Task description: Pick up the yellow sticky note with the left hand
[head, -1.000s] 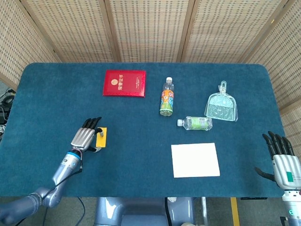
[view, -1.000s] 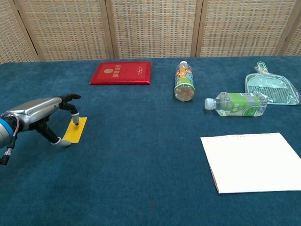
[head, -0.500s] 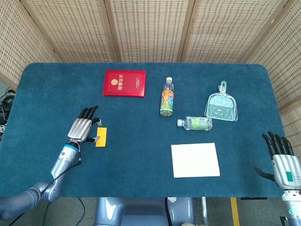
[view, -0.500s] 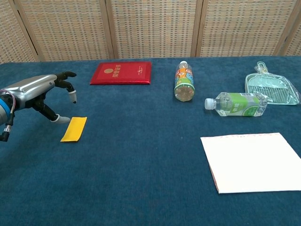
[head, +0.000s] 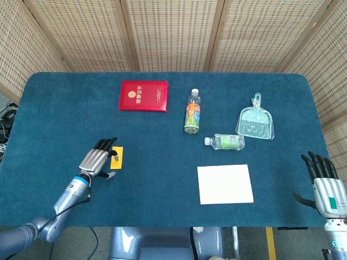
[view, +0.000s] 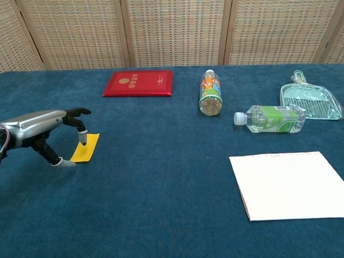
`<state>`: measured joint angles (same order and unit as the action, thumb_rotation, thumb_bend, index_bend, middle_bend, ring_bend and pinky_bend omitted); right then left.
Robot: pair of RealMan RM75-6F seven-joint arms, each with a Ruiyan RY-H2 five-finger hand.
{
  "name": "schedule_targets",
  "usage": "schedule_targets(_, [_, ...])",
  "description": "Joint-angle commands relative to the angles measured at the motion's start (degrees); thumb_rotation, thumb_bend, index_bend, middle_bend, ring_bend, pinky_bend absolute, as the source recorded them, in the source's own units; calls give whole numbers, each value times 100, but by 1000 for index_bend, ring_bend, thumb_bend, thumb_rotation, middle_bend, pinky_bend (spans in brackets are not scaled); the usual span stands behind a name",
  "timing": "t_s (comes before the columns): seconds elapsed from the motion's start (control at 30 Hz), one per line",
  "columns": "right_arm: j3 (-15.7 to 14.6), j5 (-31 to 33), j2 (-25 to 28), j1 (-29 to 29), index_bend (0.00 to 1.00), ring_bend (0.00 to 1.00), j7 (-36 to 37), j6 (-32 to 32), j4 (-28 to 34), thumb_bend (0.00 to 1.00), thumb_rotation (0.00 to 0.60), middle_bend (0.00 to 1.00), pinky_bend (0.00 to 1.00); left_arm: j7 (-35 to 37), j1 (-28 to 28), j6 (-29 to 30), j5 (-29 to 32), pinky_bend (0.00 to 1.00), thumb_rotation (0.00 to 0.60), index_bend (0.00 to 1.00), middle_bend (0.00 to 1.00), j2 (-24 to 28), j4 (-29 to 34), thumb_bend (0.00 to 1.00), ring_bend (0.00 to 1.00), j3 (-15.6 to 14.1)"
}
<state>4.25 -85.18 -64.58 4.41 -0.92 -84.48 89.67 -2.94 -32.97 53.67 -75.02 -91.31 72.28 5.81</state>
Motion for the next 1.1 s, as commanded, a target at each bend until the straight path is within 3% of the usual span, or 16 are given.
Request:
schedule_targets(0.03, [3,12,6,3,60,0,27,12,-2,0,600,0,0,-6,-28,-10,38,0,600,447,0,-75,-63,222,0,22])
schedule_targets(1.1, [-4,29,10,10,64,0,54,35,-22,0,600,0,0,-84,-178,-246,435,0,600,484,0,-388,-584,248,0,139])
